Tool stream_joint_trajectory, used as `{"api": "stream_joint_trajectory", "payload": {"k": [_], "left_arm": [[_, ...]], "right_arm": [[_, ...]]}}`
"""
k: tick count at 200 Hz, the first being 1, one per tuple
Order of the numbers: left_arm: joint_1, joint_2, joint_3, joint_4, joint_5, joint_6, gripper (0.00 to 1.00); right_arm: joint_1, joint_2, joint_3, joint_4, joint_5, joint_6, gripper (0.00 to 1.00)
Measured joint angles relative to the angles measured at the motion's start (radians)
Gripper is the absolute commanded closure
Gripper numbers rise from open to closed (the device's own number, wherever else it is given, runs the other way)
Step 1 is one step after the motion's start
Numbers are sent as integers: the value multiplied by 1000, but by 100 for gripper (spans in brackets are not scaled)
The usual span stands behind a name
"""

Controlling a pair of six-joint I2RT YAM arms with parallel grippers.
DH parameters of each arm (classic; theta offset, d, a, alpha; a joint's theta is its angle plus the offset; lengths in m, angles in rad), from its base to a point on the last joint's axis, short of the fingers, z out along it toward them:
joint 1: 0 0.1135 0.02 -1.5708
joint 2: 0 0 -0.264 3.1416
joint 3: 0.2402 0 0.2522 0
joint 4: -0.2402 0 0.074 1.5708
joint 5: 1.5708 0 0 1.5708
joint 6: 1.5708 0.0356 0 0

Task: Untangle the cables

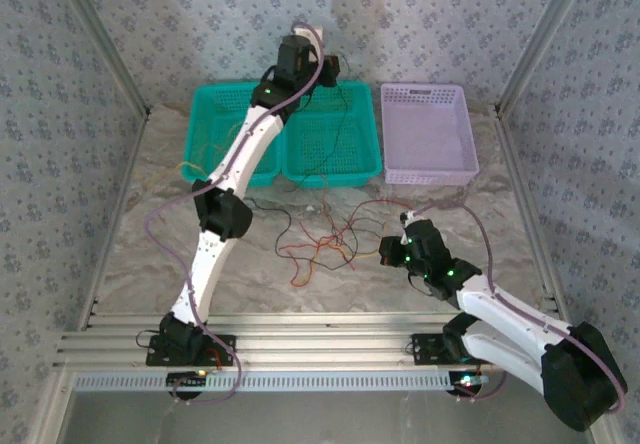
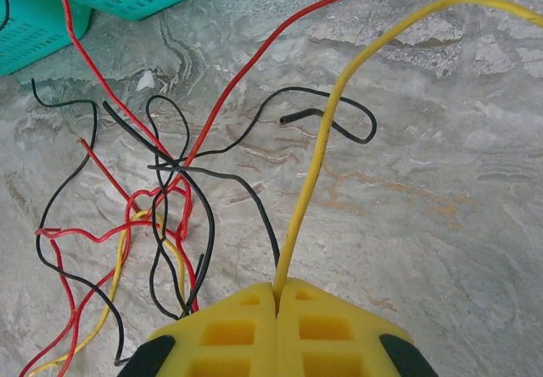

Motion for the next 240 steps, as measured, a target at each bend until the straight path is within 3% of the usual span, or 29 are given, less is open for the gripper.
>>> {"api": "stream_joint_trajectory", "payload": {"k": [82, 100, 119, 154, 182, 210, 240], "left_arm": [[-13, 68, -49, -43, 3, -60, 100], [-13, 68, -88, -45, 3, -68, 84], [-13, 68, -126, -55, 3, -85, 75], [-13, 68, -141, -58, 3, -83, 38], [-10, 67, -140, -60, 2, -80, 19], [-2, 48, -126, -101, -9, -74, 6], [19, -43, -123, -177, -65, -97, 2]], "right_arm": [[3, -6, 0, -19, 6, 0, 100], [3, -6, 0, -23, 6, 0, 100], [3, -6, 2, -27, 6, 0, 100], [3, -9, 14, -38, 6, 0, 93], [3, -21, 17, -44, 6, -4, 88], [3, -27, 17, -47, 6, -7, 84], [3, -35, 21, -60, 6, -22, 82]]}}
